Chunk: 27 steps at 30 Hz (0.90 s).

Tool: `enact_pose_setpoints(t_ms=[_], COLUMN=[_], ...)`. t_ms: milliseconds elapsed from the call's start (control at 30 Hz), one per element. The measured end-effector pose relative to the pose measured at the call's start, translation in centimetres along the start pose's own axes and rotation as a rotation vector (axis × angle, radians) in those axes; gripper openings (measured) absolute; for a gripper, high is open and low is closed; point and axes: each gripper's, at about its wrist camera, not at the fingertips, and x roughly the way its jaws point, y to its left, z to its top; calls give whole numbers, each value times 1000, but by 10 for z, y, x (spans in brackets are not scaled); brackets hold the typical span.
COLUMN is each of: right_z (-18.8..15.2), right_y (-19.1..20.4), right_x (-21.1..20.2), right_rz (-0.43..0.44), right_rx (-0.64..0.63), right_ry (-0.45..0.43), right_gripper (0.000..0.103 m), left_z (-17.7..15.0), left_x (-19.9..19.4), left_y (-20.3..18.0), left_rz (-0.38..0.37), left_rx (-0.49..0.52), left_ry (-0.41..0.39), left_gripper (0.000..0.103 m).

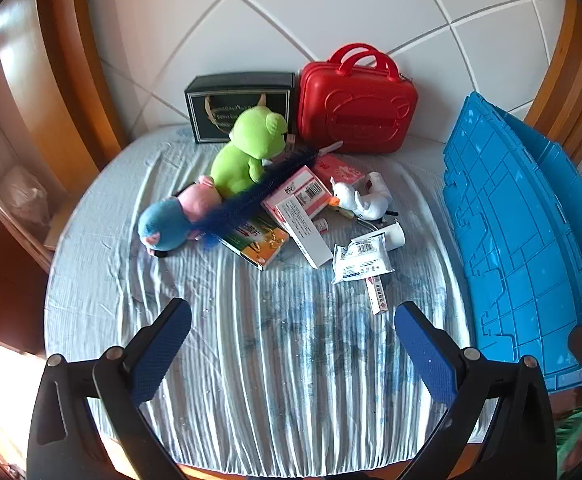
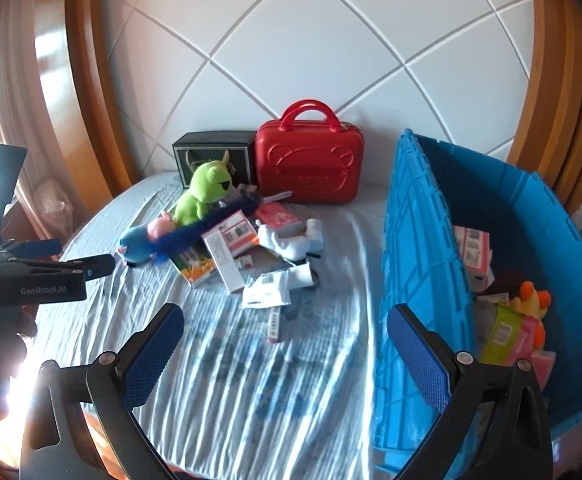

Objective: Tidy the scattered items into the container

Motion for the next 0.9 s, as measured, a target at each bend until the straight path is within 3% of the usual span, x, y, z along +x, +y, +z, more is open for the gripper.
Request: enact_pose_setpoints(t_ms=[133, 200, 267, 433, 533, 800, 900], right_z=[-6, -12, -18, -33, -40, -47, -45], right_y=[18, 24, 27, 32, 33, 23, 19], right_x=[43, 65, 89, 142, 167, 234, 253], right_rz=[-20, -34, -48, -55, -64, -73, -67], right_rx=[5, 10, 25, 45, 30, 16, 14], right_ry=[40, 60, 91, 153, 171, 214, 226], right_gripper=[103, 103, 103, 103, 103, 103, 103], left_z=[10, 14, 16, 23, 29, 57, 61], left_x=[47, 81, 115, 188, 226, 286, 307], left_y=[19, 22, 22, 29, 31, 9, 3], left_rz=[-32, -37, 10, 99, 56, -6, -1], left_rx=[-3, 20, 51, 36, -20, -59, -87], left_ry=[16, 99, 172, 199, 240, 239, 263], left_gripper=[103, 103, 103, 103, 101, 99, 88])
